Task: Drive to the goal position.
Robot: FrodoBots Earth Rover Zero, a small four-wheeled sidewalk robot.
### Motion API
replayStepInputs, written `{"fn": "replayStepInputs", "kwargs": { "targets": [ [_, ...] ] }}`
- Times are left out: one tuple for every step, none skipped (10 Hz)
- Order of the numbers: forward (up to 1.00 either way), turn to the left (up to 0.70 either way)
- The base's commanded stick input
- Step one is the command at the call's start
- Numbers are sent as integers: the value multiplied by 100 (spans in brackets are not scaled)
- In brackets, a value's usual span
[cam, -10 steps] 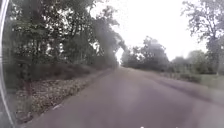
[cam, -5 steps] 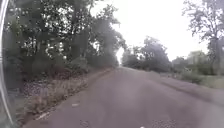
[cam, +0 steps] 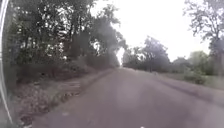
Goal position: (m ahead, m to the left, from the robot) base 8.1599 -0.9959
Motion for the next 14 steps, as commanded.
{"fn": "replayStepInputs", "kwargs": {
  "targets": [
    [70,1],
    [70,1],
    [70,1],
    [70,1],
    [70,1],
    [70,1],
    [70,1],
    [70,1],
    [70,1],
    [70,1],
    [70,1],
    [70,1],
    [70,1],
    [70,1]
  ]
}}
